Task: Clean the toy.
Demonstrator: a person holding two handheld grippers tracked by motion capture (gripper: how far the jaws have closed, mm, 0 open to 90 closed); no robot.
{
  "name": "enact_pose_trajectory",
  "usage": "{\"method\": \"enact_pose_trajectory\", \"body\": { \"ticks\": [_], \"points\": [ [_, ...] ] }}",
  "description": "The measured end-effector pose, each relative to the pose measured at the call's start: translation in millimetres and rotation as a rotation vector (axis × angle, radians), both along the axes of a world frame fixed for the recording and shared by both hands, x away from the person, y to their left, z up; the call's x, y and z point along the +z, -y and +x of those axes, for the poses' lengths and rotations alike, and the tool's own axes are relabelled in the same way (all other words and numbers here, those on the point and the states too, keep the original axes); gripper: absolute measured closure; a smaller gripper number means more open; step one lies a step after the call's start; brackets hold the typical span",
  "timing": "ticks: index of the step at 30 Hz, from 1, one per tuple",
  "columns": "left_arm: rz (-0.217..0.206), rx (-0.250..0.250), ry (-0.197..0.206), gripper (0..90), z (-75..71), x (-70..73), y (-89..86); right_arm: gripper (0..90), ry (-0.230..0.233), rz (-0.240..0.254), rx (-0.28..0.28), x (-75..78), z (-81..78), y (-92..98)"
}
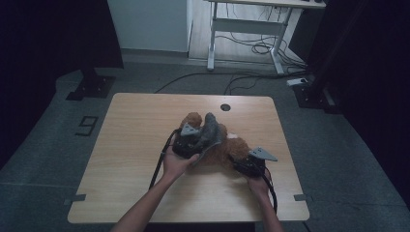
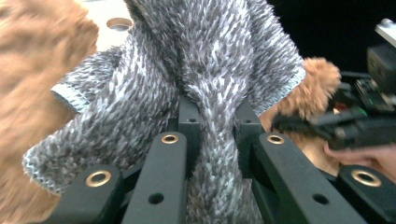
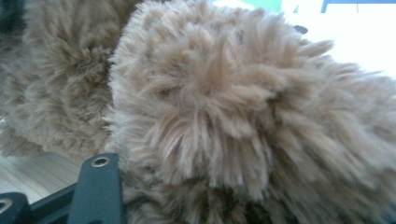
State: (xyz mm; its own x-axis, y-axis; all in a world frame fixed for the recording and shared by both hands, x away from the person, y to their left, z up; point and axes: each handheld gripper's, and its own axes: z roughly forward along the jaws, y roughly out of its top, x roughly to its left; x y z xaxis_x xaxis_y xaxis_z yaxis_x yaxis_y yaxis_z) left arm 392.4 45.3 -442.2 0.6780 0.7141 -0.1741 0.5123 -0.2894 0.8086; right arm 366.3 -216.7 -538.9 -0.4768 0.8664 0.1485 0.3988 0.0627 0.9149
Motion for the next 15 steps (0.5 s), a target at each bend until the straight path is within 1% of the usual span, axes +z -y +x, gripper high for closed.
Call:
{"method": "enact_pose_trajectory", "body": {
  "ticks": [1,2,3,5,6,8,9,11,13,15],
  "points": [
    [0.005,0.001,-0.004,78.0,2.4,-0.8,4.9,37.8,0.001,-0.003,-0.002,0.1,-0.6,-0.4],
    [0.018,0.003,0.0,77.9,3.5,-2.4,7.7,37.8,0.001,-0.006,-0.001,0.0,-0.9,-0.1],
    [0.036,0.005,0.013,78.0,4.6,-4.4,8.7,37.7,-0.001,-0.006,-0.002,-0.3,-0.8,0.4],
    [0.039,0.013,0.005,78.0,6.8,-6.3,5.4,37.6,-0.006,-0.001,0.0,-0.6,-0.3,1.0],
    [0.038,0.028,0.002,78.0,8.9,-6.0,-0.1,37.6,-0.005,-0.004,0.0,-0.4,-0.4,0.6],
    [0.051,0.069,0.02,78.1,11.5,-3.6,-10.1,37.6,0.0,-0.012,0.001,0.3,-0.9,-0.7],
    [0.068,0.102,0.036,78.2,14.3,-1.4,-19.6,37.6,-0.001,-0.015,0.002,0.5,-1.2,-0.6],
    [0.069,0.134,0.027,78.2,19.3,0.5,-35.1,37.6,-0.004,-0.005,0.003,0.5,-1.6,-0.3],
    [0.088,0.176,0.023,78.2,23.9,0.7,-54.0,37.6,-0.009,-0.001,0.0,1.2,-1.9,-0.7],
    [0.08,0.186,0.007,78.2,25.2,-0.9,-67.3,37.6,-0.009,0.002,0.0,1.3,-1.6,-0.9]
  ]
}}
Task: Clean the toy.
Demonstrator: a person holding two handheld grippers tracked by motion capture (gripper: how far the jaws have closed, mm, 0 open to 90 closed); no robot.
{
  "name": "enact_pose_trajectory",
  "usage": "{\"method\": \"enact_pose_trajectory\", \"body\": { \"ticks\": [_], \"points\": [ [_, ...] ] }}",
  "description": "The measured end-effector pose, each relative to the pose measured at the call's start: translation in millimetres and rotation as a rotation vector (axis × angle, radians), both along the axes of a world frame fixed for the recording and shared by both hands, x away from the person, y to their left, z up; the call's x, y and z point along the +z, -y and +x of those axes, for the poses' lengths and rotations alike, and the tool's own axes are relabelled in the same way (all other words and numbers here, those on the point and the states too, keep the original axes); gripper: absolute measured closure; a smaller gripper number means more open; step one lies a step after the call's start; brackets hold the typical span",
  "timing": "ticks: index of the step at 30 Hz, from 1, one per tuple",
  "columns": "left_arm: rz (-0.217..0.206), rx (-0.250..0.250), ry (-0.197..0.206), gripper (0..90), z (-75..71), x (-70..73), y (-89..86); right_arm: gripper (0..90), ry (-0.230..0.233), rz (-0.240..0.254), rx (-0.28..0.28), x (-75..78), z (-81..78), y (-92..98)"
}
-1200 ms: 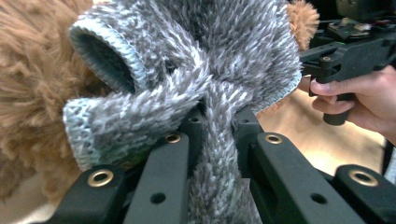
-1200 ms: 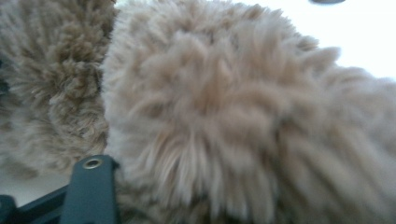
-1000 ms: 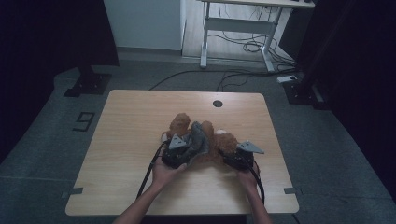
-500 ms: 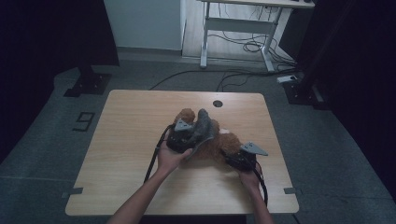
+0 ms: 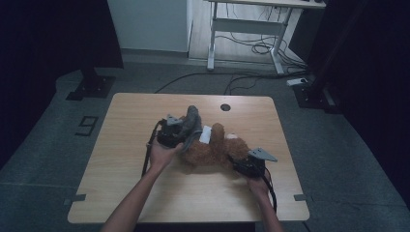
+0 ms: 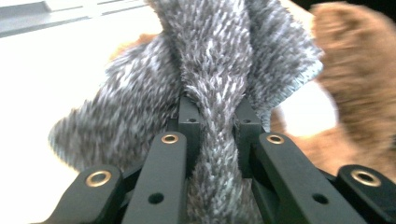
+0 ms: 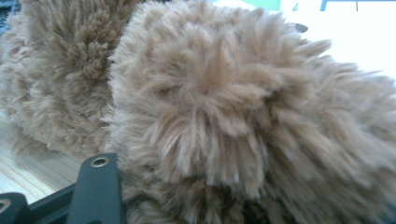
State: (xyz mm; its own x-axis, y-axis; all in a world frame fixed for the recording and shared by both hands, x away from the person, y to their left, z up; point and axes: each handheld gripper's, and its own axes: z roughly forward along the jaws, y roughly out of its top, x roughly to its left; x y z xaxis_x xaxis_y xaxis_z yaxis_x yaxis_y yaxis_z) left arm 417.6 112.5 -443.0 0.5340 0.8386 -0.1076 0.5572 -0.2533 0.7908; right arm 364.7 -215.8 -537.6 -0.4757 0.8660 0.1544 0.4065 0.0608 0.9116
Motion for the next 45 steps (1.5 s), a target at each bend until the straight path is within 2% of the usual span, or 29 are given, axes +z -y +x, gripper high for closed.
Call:
{"method": "enact_pose_trajectory", "body": {
  "ticks": [3,8,10,14,16,20,23,26,27,29,30,32,36,38,41,42,45],
  "points": [
    [-0.013,0.007,-0.006,78.1,-3.3,-3.5,-12.2,37.5,-0.002,0.006,0.004,-0.2,0.9,0.5],
    [-0.056,-0.021,0.007,78.1,-13.5,3.7,-10.4,37.5,-0.005,0.006,0.006,-0.3,1.1,1.0],
    [-0.072,-0.053,0.026,78.1,-21.4,12.5,-2.0,37.5,-0.007,0.009,0.007,-0.5,1.4,1.7],
    [-0.114,-0.153,0.055,78.0,-36.4,30.2,24.2,37.5,-0.01,0.011,0.004,-0.6,1.7,1.4],
    [-0.127,-0.207,0.056,77.9,-41.8,36.8,42.7,37.4,-0.011,0.012,0.004,-0.4,1.8,1.4],
    [-0.145,-0.267,0.04,77.9,-44.1,37.5,75.4,37.4,-0.013,0.021,0.002,-1.4,1.9,1.8],
    [-0.112,-0.3,0.033,77.9,-45.0,29.8,107.7,37.4,-0.013,0.016,0.002,-1.0,1.8,1.7],
    [-0.068,-0.308,-0.009,77.7,-38.7,15.0,133.0,37.4,-0.011,0.014,0.002,-0.7,1.3,1.1],
    [-0.043,-0.304,-0.025,77.6,-35.7,8.3,138.9,37.4,-0.009,0.01,0.003,-0.5,1.0,1.0],
    [0.026,-0.29,-0.025,77.6,-31.5,-3.7,144.7,37.4,-0.004,0.006,0.007,-0.1,0.1,0.5],
    [0.024,-0.285,-0.025,77.6,-29.5,-8.9,143.7,37.4,-0.006,0.002,0.008,0.0,-0.1,0.4],
    [-0.013,-0.275,-0.036,77.8,-26.4,-11.2,135.0,37.3,-0.014,-0.003,0.011,-0.3,-0.1,0.8],
    [-0.019,-0.234,-0.012,78.1,-23.5,-2.9,113.0,37.3,-0.01,0.0,0.017,-0.3,0.4,1.2],
    [-0.003,-0.207,0.007,78.1,-21.3,4.6,98.2,37.3,-0.011,0.004,0.016,-0.4,0.6,1.6],
    [0.046,-0.142,0.04,78.0,-17.0,10.9,76.4,37.3,-0.014,0.014,0.016,-1.0,0.9,2.3],
    [0.049,-0.124,0.032,78.0,-13.9,10.9,67.5,37.3,-0.011,0.015,0.017,-1.4,1.1,2.8],
    [0.009,-0.083,-0.012,78.0,-4.9,7.2,43.1,37.3,-0.005,0.019,0.026,-2.2,1.1,3.7]
  ]
}}
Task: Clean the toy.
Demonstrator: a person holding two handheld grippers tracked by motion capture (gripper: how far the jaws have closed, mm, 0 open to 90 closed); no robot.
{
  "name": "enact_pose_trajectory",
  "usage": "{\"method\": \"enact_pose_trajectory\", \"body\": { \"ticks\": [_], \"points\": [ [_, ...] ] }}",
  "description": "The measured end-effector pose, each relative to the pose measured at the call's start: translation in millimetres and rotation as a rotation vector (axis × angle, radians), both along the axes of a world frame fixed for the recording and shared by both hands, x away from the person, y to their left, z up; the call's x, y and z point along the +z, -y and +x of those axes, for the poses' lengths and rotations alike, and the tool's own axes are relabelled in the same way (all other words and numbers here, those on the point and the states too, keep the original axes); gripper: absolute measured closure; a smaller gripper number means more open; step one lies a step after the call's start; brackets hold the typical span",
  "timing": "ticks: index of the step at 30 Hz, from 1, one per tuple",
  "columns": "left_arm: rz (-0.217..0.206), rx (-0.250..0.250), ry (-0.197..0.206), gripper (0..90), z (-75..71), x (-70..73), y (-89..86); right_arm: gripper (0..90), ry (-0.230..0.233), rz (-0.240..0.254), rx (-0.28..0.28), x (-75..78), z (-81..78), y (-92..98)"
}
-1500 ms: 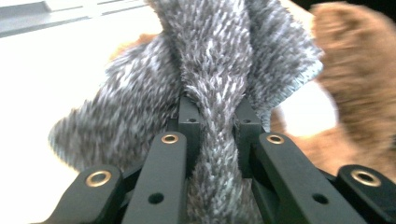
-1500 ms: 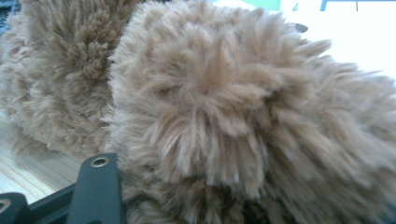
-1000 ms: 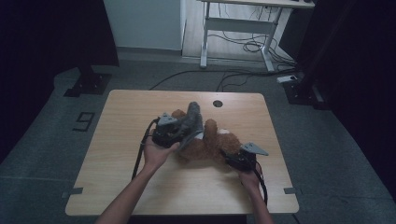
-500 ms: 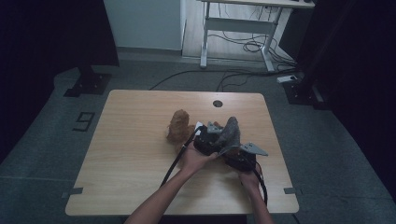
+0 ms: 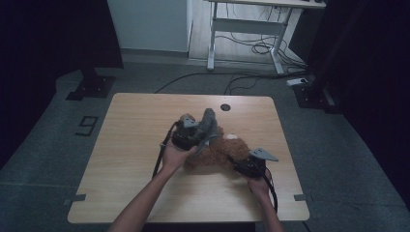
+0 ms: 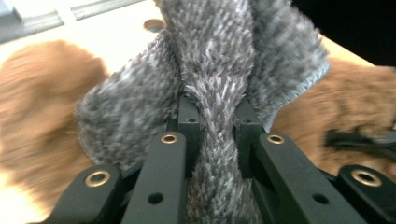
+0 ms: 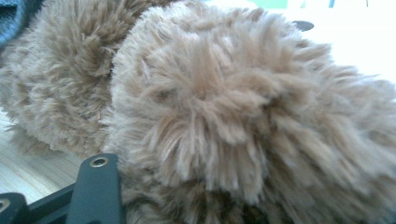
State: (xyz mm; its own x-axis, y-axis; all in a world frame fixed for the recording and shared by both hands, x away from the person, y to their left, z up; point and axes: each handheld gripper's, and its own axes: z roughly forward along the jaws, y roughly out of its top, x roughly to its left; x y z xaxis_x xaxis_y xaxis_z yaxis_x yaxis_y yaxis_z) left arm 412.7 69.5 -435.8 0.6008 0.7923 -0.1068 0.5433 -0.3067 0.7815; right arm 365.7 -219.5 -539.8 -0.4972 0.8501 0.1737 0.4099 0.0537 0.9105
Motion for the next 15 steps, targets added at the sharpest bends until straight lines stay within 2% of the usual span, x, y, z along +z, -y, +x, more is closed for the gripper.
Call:
{"method": "enact_pose_trajectory", "body": {
  "ticks": [4,7,10,15],
  "points": [
    [0.01,0.042,-0.015,78.0,6.5,-4.5,-27.1,37.3,0.003,0.002,0.007,-0.1,0.3,0.1],
    [0.008,0.059,-0.023,78.0,8.0,-7.0,-39.0,37.3,0.003,0.005,0.013,0.0,0.4,0.3],
    [0.004,0.058,-0.022,77.9,6.5,-6.5,-42.5,37.3,0.005,0.008,0.02,-0.1,0.5,0.6],
    [0.0,0.045,-0.005,78.0,1.7,-2.2,-32.9,37.5,0.005,0.01,0.018,-0.7,1.0,1.0]
  ]
}}
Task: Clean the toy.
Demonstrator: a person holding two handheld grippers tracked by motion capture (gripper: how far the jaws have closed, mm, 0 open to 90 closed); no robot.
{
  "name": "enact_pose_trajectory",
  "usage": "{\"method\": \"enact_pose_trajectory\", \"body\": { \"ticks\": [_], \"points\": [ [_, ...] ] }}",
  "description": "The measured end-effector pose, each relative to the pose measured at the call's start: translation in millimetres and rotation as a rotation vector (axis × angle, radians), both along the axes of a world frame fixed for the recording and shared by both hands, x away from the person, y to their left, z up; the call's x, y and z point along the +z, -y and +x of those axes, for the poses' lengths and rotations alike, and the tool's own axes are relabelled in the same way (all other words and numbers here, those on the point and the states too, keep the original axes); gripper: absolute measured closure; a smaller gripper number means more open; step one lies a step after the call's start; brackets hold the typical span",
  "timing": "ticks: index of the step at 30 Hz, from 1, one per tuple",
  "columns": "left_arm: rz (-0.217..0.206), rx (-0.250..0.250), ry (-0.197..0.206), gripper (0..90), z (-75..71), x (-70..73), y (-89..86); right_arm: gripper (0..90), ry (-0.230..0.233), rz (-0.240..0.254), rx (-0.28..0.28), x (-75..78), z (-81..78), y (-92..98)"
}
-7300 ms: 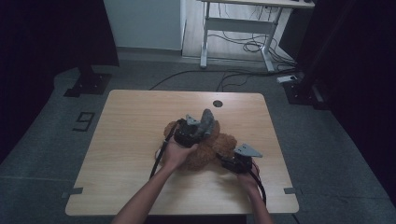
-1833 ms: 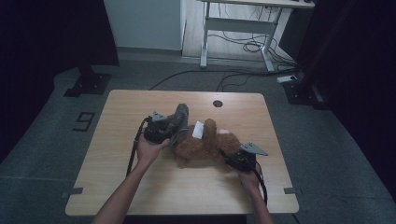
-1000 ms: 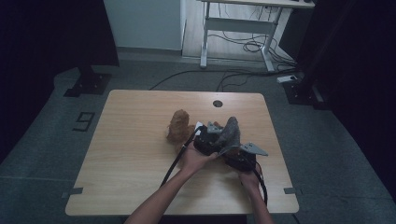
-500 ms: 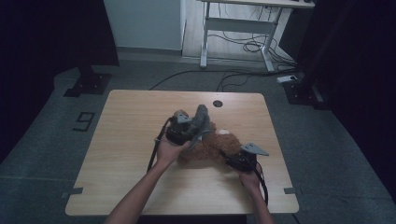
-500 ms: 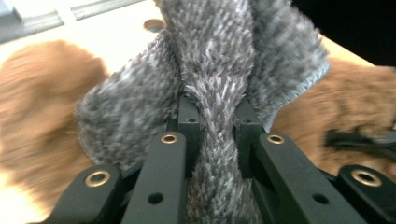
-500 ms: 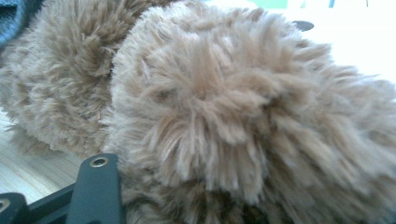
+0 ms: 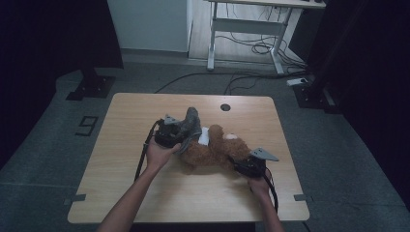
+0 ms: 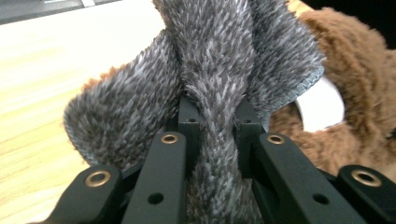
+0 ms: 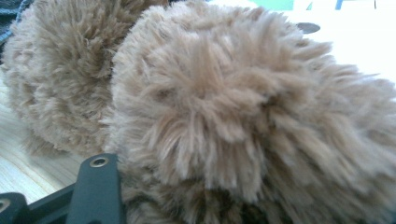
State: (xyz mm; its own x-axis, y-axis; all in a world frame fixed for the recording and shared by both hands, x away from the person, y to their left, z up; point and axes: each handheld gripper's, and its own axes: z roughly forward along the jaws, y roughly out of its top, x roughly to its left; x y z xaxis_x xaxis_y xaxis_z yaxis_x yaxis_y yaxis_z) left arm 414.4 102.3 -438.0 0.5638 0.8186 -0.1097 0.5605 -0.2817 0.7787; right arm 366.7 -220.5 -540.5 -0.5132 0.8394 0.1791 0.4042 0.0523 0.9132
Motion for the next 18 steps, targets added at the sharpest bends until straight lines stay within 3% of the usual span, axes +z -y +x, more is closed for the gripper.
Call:
{"method": "enact_pose_trajectory", "body": {
  "ticks": [6,9,13,16,18],
  "points": [
    [-0.007,-0.063,0.003,78.1,-5.0,4.9,25.4,37.4,0.003,-0.005,0.001,0.1,0.5,-0.1],
    [0.034,-0.085,0.022,78.1,-9.9,5.0,42.0,37.4,-0.001,-0.008,0.0,0.2,0.6,0.2],
    [-0.013,-0.126,-0.001,78.1,-12.3,6.8,54.4,37.5,-0.002,-0.01,-0.001,0.3,0.5,0.3],
    [-0.013,-0.148,-0.005,77.9,-14.5,5.5,64.9,37.4,-0.002,-0.009,-0.003,0.5,0.6,0.2],
    [-0.04,-0.163,-0.023,77.8,-15.3,3.0,69.8,37.4,-0.002,-0.011,-0.002,0.6,0.5,0.1]
  ]
}}
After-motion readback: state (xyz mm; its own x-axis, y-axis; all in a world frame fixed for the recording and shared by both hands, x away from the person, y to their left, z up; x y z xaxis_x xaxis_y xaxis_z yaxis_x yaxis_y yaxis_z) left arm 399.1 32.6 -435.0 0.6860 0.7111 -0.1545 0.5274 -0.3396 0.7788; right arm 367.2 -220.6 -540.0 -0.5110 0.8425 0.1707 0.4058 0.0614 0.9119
